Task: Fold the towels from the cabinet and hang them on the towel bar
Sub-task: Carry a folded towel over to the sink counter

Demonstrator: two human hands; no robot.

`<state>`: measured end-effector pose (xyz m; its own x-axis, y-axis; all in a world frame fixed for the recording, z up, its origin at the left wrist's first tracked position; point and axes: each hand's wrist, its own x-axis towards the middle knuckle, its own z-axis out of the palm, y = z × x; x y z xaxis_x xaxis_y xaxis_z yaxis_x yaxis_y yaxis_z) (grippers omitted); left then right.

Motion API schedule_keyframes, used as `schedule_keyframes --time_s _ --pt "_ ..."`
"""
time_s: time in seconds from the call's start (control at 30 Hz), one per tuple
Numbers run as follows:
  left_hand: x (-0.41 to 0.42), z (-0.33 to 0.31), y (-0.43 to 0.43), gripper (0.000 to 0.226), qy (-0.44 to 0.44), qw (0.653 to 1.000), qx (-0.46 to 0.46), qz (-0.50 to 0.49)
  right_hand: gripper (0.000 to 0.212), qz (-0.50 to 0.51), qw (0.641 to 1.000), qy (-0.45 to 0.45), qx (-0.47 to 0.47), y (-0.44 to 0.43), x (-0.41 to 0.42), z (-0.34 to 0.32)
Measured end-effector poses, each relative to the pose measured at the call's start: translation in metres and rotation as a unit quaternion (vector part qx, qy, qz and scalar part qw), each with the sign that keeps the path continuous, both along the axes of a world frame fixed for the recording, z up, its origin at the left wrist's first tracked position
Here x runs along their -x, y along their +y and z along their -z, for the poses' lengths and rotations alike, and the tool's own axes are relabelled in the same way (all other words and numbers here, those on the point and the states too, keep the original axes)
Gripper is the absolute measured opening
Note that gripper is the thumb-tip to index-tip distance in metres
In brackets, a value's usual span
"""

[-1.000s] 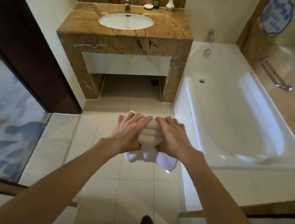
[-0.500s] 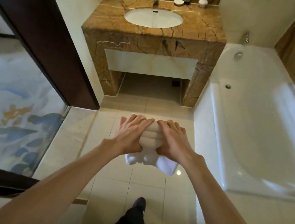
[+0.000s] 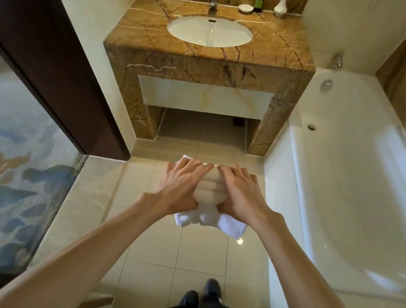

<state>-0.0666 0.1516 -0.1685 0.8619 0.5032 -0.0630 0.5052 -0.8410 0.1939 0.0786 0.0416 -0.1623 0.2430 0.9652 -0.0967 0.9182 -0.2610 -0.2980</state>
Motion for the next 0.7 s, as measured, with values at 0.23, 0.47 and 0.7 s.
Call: schedule_keyframes --time_s 0.23,0.47,0.7 --pt "-0.036 0.001 0.034 0.092 0.022 1.0 -0.006 -0.013 0.08 -0.016 1.0 -0.008 0.001 0.038 -0.037 0.005" --pt "-0.08 0.003 0.071 0.092 0.034 0.999 -0.009 -0.025 0.081 -0.041 0.999 -0.003 -0.011 0.078 -0.087 0.018" --pt "-0.122 0.001 0.105 0.089 0.043 0.999 -0.007 -0.021 0.081 -0.063 0.997 -0.034 0.0 0.115 -0.13 0.023"
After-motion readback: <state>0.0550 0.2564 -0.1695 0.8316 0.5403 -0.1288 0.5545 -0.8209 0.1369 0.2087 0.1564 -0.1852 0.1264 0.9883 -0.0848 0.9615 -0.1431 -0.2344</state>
